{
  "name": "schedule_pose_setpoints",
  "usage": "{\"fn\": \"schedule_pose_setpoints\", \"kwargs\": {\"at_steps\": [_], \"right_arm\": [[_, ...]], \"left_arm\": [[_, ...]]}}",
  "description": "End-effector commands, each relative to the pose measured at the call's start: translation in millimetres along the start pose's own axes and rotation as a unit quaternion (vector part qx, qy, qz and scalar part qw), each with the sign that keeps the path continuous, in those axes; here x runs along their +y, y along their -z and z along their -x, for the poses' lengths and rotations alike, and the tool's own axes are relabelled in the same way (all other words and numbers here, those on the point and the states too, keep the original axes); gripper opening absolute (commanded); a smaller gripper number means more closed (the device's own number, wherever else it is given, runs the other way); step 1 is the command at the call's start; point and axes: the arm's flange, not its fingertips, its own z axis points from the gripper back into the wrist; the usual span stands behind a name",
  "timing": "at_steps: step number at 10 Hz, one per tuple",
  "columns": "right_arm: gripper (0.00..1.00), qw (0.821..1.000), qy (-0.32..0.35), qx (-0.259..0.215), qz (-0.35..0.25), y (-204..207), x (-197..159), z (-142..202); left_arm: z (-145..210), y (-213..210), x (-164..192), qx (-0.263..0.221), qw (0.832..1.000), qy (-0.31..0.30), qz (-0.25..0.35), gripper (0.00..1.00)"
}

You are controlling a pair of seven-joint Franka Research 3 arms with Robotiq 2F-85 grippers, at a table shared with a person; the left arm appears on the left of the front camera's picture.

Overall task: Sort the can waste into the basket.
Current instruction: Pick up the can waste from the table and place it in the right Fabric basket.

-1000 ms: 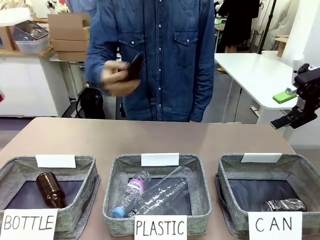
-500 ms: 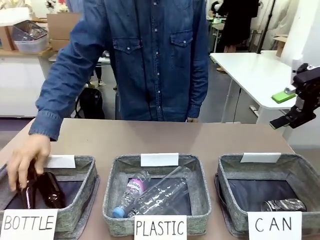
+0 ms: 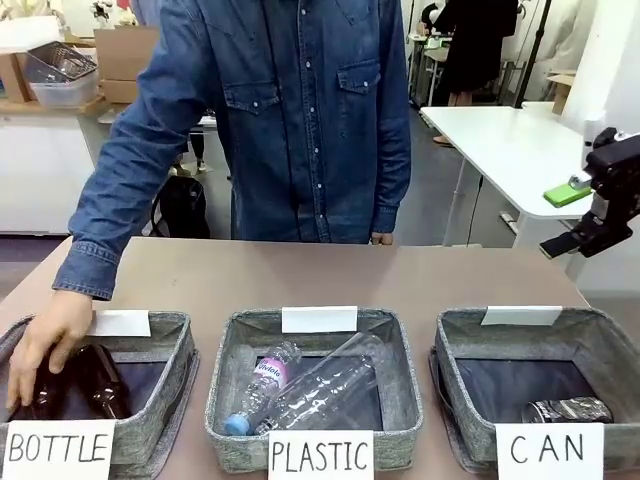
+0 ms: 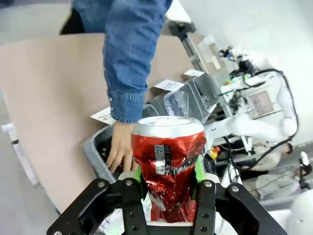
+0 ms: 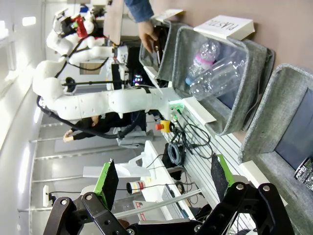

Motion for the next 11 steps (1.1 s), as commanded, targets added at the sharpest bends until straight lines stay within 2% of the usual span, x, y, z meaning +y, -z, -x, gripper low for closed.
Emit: {"fn": "schedule_pose_setpoints", "kwargs": {"at_steps": [1,2,4,5,6,7,8,10,11], "right_arm": [[1.0,1.0,-0.008,0.006,0.004,-3,-1,2],[1.0,1.0,-0.008,0.006,0.004,-3,-1,2],[1.0,1.0,0.0,0.0,0.0,0,0,0],[1.0,0.997,-0.007,-0.032,0.068,-32,31,6],[1.0,0.985,-0.037,-0.082,0.146,-72,67,19],[1.0,0.967,-0.061,-0.097,0.226,-110,95,37],[1.0,0.942,-0.057,-0.117,0.31,-135,105,51],[1.0,0.909,-0.04,-0.169,0.378,-165,98,74],[1.0,0.899,-0.029,-0.195,0.391,-170,90,85]], "left_arm": [[-11,32,-11,0.018,0.999,0.019,0.034,0.38],[-21,56,-16,0.023,0.999,0.009,0.035,0.38],[-39,152,-26,0.121,0.992,-0.004,0.015,0.38],[-41,206,-41,0.159,0.986,0.012,0.043,0.38],[-37,254,-58,0.188,0.98,0.063,0.034,0.38],[-31,301,-79,0.198,0.976,0.088,0.031,0.38],[-21,346,-95,0.216,0.968,0.123,0.034,0.38],[-2,435,-126,0.235,0.956,0.173,0.021,0.38],[14,472,-139,0.244,0.942,0.23,0.021,0.38]]}}
